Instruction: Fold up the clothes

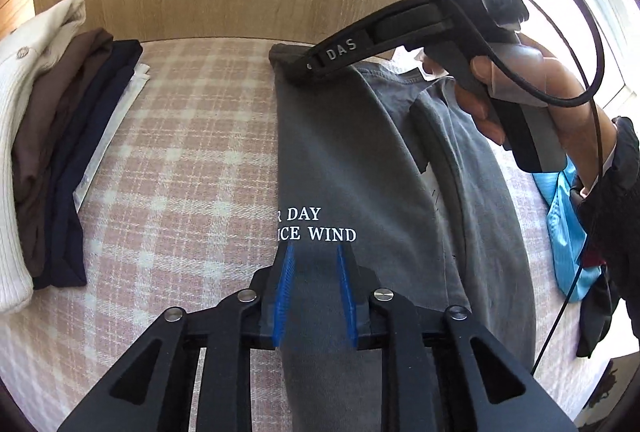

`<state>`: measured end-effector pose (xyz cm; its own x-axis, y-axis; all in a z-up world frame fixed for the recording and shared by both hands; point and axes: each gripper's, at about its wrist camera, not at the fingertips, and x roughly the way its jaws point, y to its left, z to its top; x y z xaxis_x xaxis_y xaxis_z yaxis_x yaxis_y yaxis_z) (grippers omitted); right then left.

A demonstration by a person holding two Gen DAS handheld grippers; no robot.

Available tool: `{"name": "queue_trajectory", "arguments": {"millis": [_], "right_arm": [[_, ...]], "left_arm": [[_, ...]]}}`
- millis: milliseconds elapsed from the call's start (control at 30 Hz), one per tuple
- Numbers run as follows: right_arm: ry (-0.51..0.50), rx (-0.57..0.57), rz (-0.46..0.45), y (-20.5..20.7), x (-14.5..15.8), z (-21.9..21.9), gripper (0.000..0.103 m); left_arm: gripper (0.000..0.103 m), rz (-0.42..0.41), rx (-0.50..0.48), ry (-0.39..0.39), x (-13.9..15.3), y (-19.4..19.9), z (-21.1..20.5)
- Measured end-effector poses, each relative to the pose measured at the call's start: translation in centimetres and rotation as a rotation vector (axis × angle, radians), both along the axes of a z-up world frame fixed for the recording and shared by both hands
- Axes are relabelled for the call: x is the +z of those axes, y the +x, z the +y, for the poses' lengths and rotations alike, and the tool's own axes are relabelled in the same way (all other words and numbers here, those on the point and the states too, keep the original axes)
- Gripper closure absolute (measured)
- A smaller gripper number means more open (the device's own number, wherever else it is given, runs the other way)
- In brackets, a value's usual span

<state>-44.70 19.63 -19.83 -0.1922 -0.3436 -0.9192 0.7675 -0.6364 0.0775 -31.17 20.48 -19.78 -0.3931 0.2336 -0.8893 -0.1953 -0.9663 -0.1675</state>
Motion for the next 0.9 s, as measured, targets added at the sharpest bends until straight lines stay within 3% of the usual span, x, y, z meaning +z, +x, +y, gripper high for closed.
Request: {"name": "queue_trajectory", "arguments": {"millis": [167, 200, 433, 500, 600, 733, 767, 833, 900], "right_arm": [[0.039, 0.004, 0.01, 0.2, -0.4, -0.2, 0.079], [0.033, 0.002, 0.005, 0.1, -0.3, -0.1, 0.079], [0.012, 0.001, -0.002, -0.4, 0.0, 0.6, 0.079], [-0.002, 0.011, 0.004, -0.4, 0.3, 0.8, 0.079], [0.032, 0.029, 0.018, 0.0, 0.6, 0.7, 0.079], [0.042, 0.029, 0.007, 0.4, 0.5, 0.2, 0.079], [0.049, 0.03, 0.006, 0.5, 0.3, 0.2, 0.079], [0.064, 0.031, 0.002, 0.6, 0.0, 0.0, 0.079], [0.071, 0.031, 0.0, 0.7, -0.2, -0.2, 0.079]], "left_arm": [[0.085, -0.031, -0.003, -0.065, -0.7, -0.7, 0.8], [0.101, -0.033, -0.01, -0.068, -0.9, -0.8, 0.8], [0.102, -0.039, -0.013, -0.015, -0.9, -0.5, -0.4], [0.099, -0.071, -0.015, -0.042, -0.7, -0.3, -0.7], [0.07, -0.053, -0.033, -0.16, -0.3, -0.2, 0.0], [0.068, -0.068, -0.05, -0.184, -0.9, -0.8, 0.9], [0.07, -0.069, -0.054, -0.176, -0.9, -0.8, 1.0], [0.089, -0.075, -0.056, -0.123, -0.9, -0.9, 0.8], [0.097, -0.059, -0.062, -0.126, -0.8, -0.8, 0.6]]}}
